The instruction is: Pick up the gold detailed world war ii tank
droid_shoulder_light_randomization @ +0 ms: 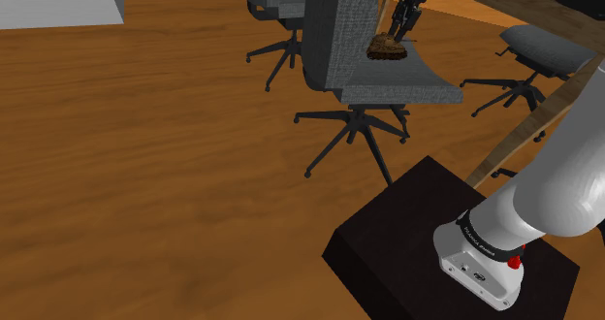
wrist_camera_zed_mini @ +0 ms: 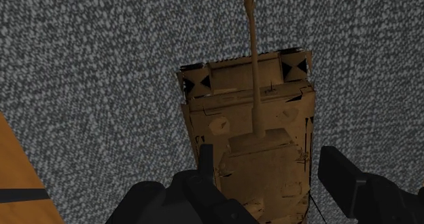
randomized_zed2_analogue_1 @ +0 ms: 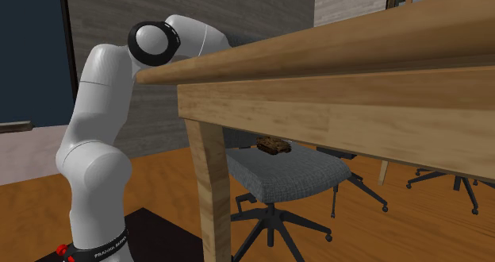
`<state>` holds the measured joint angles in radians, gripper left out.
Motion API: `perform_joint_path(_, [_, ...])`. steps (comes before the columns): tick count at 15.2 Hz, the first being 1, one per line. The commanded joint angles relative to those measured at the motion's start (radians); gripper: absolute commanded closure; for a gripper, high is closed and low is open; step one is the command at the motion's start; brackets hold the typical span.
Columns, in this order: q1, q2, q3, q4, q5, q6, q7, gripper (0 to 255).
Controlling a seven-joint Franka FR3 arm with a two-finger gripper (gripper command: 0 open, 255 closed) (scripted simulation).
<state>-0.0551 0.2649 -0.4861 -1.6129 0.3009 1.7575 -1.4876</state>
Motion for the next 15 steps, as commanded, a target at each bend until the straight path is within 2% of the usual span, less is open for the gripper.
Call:
perform_joint_path(1, [0.001,0.002,0.001,-0.001,0.001,0.002,0.0,255])
perform_joint_path(3, [0.001,0.0,0.001,-0.003,0.0,0.002,0.0,255])
perform_joint_path(15, [-0.013,0.0,-0.005,0.158,-0.006,-0.156,0.029,255])
